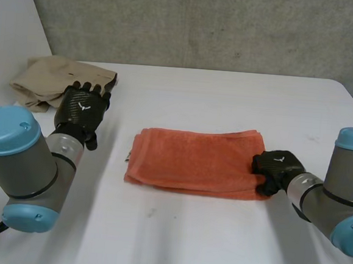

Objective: Fold the laundry.

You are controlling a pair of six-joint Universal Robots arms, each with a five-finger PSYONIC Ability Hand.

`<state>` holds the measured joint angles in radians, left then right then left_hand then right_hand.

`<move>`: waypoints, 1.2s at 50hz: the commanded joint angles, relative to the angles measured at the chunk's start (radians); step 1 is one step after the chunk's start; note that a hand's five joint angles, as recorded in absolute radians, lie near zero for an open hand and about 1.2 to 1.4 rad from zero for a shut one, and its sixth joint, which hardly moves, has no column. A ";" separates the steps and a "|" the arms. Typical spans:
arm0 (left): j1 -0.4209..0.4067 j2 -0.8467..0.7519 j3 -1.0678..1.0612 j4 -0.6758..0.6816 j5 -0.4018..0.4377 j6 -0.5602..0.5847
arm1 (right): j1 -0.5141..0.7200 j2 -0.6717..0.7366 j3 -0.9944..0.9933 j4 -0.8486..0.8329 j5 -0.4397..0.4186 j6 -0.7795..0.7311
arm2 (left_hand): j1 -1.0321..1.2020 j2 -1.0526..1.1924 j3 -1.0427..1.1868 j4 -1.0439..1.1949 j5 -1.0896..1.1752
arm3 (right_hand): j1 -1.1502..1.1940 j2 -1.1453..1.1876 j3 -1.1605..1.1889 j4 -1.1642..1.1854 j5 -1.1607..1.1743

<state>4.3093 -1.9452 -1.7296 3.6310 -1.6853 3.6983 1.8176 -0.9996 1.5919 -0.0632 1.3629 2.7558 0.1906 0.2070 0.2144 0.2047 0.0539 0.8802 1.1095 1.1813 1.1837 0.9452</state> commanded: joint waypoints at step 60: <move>-0.261 -0.397 0.564 -0.591 -0.056 -0.311 | 0.238 0.285 -0.569 0.258 0.013 0.118 | 0.017 0.001 -0.007 0.003 -0.021 | -0.706 -0.935 -1.007 -1.009 -0.945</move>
<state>4.0588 -2.3469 -1.1546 3.0677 -1.7092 3.3282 2.0543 -0.7409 1.0423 0.1878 1.3453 3.0058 0.1908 0.2071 0.2144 0.2047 0.0539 0.2064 0.2259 0.2164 0.2395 0.0721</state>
